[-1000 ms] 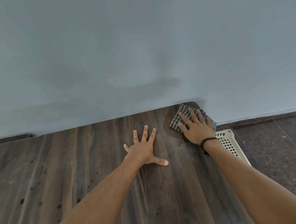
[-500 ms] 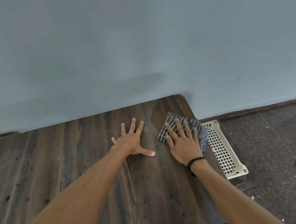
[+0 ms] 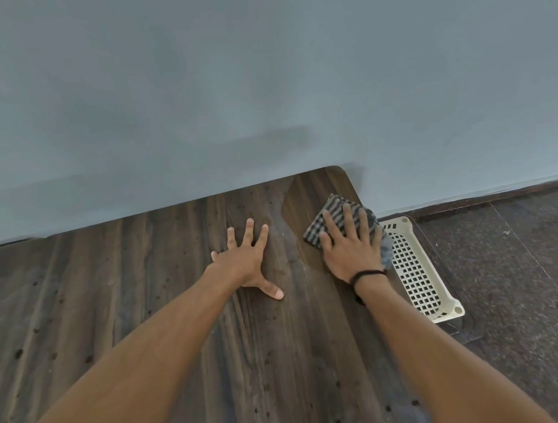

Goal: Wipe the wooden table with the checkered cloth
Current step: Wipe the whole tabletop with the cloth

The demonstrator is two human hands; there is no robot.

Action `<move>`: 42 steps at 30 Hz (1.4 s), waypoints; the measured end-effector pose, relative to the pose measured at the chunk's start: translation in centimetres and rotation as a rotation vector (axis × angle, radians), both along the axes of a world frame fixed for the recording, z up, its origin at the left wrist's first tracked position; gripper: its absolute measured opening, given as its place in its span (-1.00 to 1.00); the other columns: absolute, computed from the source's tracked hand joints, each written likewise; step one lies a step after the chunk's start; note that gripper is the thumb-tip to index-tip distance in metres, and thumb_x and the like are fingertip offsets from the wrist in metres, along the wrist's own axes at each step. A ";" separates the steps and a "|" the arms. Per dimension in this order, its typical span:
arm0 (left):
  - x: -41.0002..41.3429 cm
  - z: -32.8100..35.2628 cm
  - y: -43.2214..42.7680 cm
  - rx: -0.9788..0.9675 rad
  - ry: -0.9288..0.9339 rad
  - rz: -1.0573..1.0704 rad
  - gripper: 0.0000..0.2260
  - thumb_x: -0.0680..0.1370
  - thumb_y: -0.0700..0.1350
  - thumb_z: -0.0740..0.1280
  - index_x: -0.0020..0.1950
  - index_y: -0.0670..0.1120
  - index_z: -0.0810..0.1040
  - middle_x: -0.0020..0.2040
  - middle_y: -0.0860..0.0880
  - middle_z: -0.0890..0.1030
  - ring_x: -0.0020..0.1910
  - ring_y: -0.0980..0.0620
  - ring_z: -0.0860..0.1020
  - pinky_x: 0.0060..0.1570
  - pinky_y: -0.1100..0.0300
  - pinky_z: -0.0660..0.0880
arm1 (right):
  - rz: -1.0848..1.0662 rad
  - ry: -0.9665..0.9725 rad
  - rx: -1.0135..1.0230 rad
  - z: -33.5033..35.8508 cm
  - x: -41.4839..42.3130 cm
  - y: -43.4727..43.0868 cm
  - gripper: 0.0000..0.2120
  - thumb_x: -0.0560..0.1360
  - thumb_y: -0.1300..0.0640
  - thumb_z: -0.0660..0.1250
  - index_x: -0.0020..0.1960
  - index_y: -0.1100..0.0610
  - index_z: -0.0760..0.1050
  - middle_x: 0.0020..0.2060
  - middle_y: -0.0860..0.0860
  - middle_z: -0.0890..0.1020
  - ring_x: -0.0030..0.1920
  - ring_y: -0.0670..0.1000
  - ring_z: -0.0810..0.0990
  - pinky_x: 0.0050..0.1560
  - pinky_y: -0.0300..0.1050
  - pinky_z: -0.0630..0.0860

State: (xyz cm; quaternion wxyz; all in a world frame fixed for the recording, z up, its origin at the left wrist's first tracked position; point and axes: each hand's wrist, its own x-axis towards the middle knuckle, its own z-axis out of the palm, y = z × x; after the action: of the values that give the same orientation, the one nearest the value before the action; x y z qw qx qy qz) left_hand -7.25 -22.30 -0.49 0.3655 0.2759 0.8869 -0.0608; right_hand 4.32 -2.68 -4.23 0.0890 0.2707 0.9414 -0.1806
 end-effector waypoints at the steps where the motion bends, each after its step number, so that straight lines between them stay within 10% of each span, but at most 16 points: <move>1: 0.1 -0.2 -0.1 0.008 0.003 0.003 0.36 0.13 0.41 0.53 0.52 0.15 -0.45 0.49 0.05 -0.52 0.50 -0.26 -0.40 0.36 -0.48 -0.02 | -0.003 -0.003 0.004 0.2 -0.6 -1.2 -0.46 0.70 -0.23 -0.16 0.64 -0.23 -0.20 0.64 -0.03 -0.26 0.61 0.13 -0.33 0.54 0.26 -0.39; 42: 9.2 0.8 -2.5 -0.154 -0.097 0.018 0.38 0.16 0.39 0.53 0.47 0.10 -0.53 0.45 0.00 -0.57 0.47 -0.31 -0.42 0.45 -0.38 0.00 | 0.103 0.103 0.073 -1.3 15.4 -5.5 -0.47 0.66 -0.30 -0.16 0.61 -0.33 -0.16 0.64 -0.13 -0.20 0.62 0.04 -0.33 0.54 0.18 -0.39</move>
State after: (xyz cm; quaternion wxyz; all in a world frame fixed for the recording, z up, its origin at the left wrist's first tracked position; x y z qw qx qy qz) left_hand 1.97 -24.76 0.33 0.4286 0.2415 0.8634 -0.1121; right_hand 19.70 -8.23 -5.51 0.0399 0.2155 0.9633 -0.1550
